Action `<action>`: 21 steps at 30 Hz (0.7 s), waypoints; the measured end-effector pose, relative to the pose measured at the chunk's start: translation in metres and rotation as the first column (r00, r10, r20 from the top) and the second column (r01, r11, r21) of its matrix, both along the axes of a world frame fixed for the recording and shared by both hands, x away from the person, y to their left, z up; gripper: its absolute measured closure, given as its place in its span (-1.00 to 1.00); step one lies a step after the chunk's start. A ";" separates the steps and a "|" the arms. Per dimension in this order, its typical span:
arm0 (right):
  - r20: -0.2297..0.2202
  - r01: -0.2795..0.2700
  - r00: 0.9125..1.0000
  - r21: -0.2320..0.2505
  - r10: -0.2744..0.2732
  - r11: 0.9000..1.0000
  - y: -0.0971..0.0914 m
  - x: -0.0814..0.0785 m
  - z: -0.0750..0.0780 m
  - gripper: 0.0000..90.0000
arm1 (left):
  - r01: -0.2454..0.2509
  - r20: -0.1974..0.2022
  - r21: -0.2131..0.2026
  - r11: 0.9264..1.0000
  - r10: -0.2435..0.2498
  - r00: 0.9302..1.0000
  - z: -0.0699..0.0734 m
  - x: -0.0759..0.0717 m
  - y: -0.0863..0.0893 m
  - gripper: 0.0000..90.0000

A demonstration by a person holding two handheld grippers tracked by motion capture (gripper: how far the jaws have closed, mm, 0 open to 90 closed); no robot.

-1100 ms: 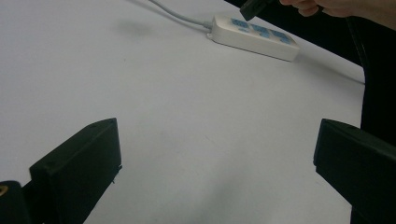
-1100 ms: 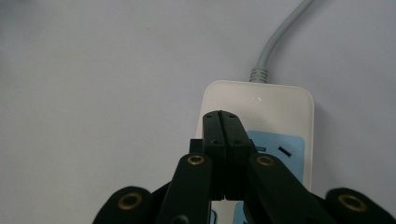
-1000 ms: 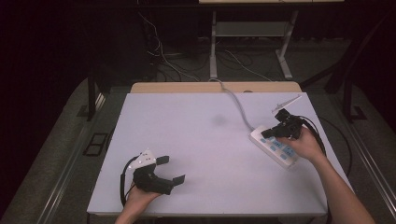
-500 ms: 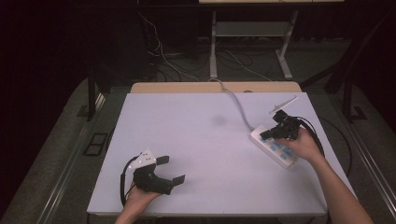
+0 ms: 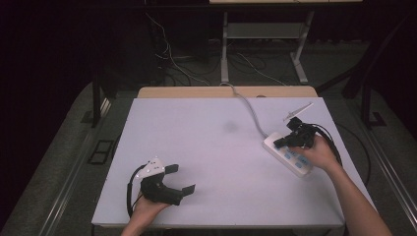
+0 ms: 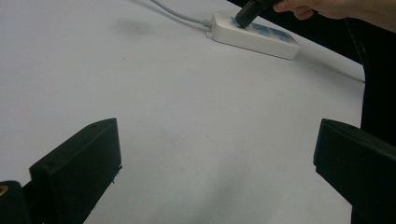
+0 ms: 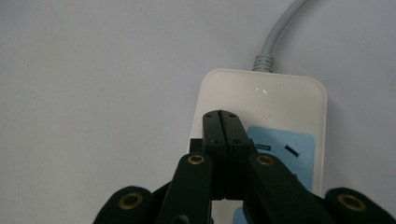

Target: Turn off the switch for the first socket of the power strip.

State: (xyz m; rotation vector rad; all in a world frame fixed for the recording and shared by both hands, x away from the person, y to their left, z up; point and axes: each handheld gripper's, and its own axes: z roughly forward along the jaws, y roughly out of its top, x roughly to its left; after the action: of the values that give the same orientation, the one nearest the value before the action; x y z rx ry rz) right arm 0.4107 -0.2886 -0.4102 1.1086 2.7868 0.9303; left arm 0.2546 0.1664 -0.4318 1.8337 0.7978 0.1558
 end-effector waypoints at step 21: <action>0.005 0.022 1.000 0.006 -0.022 1.000 0.005 0.002 -0.002 1.00 | -0.001 0.009 0.003 1.000 0.001 1.000 0.000 -0.003 -0.001 -1.00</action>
State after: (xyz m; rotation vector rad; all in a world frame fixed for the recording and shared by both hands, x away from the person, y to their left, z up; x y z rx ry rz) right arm 0.4124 -0.2838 -0.4126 1.1336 2.7634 0.9381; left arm 0.2515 0.1653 -0.4314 1.8345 0.7930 0.1657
